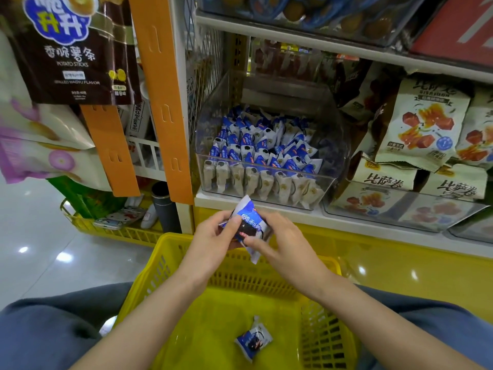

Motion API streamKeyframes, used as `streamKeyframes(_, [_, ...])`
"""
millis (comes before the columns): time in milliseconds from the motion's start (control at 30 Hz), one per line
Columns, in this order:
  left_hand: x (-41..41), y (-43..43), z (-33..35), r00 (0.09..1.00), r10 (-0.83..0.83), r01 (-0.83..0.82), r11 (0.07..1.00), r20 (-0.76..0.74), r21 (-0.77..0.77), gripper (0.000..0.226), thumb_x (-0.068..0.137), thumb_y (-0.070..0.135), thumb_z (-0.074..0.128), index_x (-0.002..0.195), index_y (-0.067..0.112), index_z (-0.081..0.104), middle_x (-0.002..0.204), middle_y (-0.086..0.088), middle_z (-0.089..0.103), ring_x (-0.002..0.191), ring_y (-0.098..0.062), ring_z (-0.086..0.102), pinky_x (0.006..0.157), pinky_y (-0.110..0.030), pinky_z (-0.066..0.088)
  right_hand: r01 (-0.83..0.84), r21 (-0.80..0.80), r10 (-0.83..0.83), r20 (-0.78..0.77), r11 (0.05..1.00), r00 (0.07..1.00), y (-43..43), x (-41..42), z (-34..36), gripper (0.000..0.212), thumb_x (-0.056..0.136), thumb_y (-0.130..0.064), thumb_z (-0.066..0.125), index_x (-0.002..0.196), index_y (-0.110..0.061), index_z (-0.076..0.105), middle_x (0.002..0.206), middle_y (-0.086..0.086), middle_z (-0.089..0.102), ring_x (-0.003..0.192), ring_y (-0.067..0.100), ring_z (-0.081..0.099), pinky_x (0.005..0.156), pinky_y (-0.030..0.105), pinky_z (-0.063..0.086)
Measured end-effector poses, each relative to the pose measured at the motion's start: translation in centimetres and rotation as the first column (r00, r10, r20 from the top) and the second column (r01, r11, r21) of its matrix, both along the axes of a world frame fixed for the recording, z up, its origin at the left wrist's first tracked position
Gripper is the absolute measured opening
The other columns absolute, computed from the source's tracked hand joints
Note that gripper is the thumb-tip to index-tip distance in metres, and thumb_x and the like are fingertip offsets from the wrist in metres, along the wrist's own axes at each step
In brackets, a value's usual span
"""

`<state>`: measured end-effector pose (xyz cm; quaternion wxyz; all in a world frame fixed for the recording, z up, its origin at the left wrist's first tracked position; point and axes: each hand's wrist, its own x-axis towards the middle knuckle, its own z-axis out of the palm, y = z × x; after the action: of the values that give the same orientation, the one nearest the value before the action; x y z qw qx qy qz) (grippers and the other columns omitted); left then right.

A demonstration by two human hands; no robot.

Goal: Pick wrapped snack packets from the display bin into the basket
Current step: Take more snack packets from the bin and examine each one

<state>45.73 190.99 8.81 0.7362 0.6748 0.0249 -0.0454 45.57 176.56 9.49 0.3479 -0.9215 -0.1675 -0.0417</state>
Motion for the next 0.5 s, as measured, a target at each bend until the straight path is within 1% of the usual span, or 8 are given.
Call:
streamKeyframes(67, [0.1, 0.5, 0.1, 0.999, -0.027, 0.026, 0.999, -0.036, -0.032, 0.026, 0.098, 0.023, 0.041, 0.095, 0.013, 0.065, 0.084, -0.003, 0.074, 0.076, -0.011, 0.07, 0.063, -0.02, 0.054, 0.009, 0.114, 0.0, -0.081, 0.993, 0.997, -0.2, 0.3, 0.5, 0.032, 0.083, -0.032, 0.066, 0.112, -0.021, 0.061, 0.096, -0.008, 0.062, 0.082, -0.001, 0.05, 0.07, 0.012, 0.039])
streamKeyframes(100, [0.2, 0.7, 0.1, 0.999, -0.037, 0.035, 0.999, -0.039, -0.036, 0.03, 0.099, 0.025, 0.039, 0.094, 0.012, 0.066, 0.085, -0.005, 0.074, 0.078, -0.013, 0.07, 0.064, -0.021, 0.055, 0.015, 0.146, 0.0, -0.108, 0.989, 0.994, -0.3, 0.5, 0.6, 0.03, 0.081, -0.03, 0.069, 0.109, -0.02, 0.063, 0.095, -0.008, 0.065, 0.081, -0.001, 0.053, 0.069, 0.009, 0.039])
streamKeyframes(200, [0.2, 1.2, 0.3, 0.999, -0.037, 0.037, 0.999, -0.005, -0.023, 0.033, 0.098, 0.025, 0.039, 0.088, 0.013, 0.068, 0.083, -0.005, 0.074, 0.078, -0.015, 0.07, 0.062, -0.021, 0.054, 0.013, 0.171, 0.004, -0.1, 0.985, 0.995, -0.3, 0.4, 0.7, 0.037, 0.074, -0.027, 0.075, 0.109, -0.019, 0.064, 0.095, -0.013, 0.064, 0.087, -0.005, 0.055, 0.072, 0.002, 0.038])
streamKeyframes(300, [0.3, 1.1, 0.7, 0.998, -0.013, 0.011, 0.999, 0.055, 0.033, 0.032, 0.098, 0.021, 0.041, 0.084, 0.015, 0.068, 0.078, -0.005, 0.074, 0.073, -0.014, 0.069, 0.063, -0.022, 0.055, -0.002, 0.151, 0.009, -0.041, 0.988, 0.999, -0.3, 0.1, 0.8, 0.041, 0.072, -0.029, 0.077, 0.109, -0.02, 0.062, 0.09, -0.02, 0.06, 0.088, -0.007, 0.053, 0.073, 0.0, 0.036])
streamKeyframes(400, [0.6, 1.1, 1.4, 0.991, 0.027, -0.037, 0.996, 0.133, 0.08, 0.029, 0.097, 0.018, 0.043, 0.081, 0.017, 0.066, 0.068, 0.001, 0.07, 0.067, -0.01, 0.066, 0.062, -0.024, 0.056, 0.011, 0.205, -0.005, -0.031, 0.979, 1.0, 0.0, -0.1, 1.3, 0.033, 0.072, -0.026, 0.077, 0.103, -0.023, 0.064, 0.084, -0.025, 0.059, 0.084, -0.008, 0.056, 0.072, 0.004, 0.041])
streamKeyframes(433, [0.7, 1.2, 1.6, 0.988, 0.037, -0.051, 0.995, 0.15, 0.09, 0.028, 0.097, 0.019, 0.043, 0.081, 0.017, 0.066, 0.067, 0.002, 0.069, 0.065, -0.008, 0.065, 0.06, -0.023, 0.055, 0.033, 0.247, -0.02, -0.057, 0.968, 0.998, 0.2, -0.1, 1.5, 0.03, 0.072, -0.023, 0.077, 0.099, -0.026, 0.064, 0.083, -0.024, 0.061, 0.082, -0.007, 0.058, 0.072, 0.009, 0.045])
streamKeyframes(467, [0.7, 1.4, 1.8, 0.985, 0.042, -0.059, 0.993, 0.167, 0.101, 0.027, 0.097, 0.02, 0.043, 0.082, 0.016, 0.065, 0.067, 0.002, 0.068, 0.064, -0.006, 0.064, 0.057, -0.022, 0.054, 0.061, 0.295, -0.031, -0.104, 0.954, 0.994, 0.4, -0.1, 1.7, 0.027, 0.073, -0.02, 0.076, 0.095, -0.029, 0.063, 0.084, -0.021, 0.064, 0.08, -0.002, 0.061, 0.071, 0.017, 0.05])
streamKeyframes(500, [0.8, 1.5, 2.0, 0.982, 0.043, -0.065, 0.991, 0.185, 0.114, 0.026, 0.096, 0.021, 0.043, 0.084, 0.013, 0.065, 0.069, 0.0, 0.067, 0.063, -0.004, 0.063, 0.056, -0.021, 0.053, 0.082, 0.346, -0.027, -0.161, 0.935, 0.987, 0.5, 0.0, 2.0, 0.025, 0.075, -0.017, 0.075, 0.093, -0.029, 0.063, 0.085, -0.016, 0.067, 0.076, 0.002, 0.062, 0.066, 0.023, 0.053])
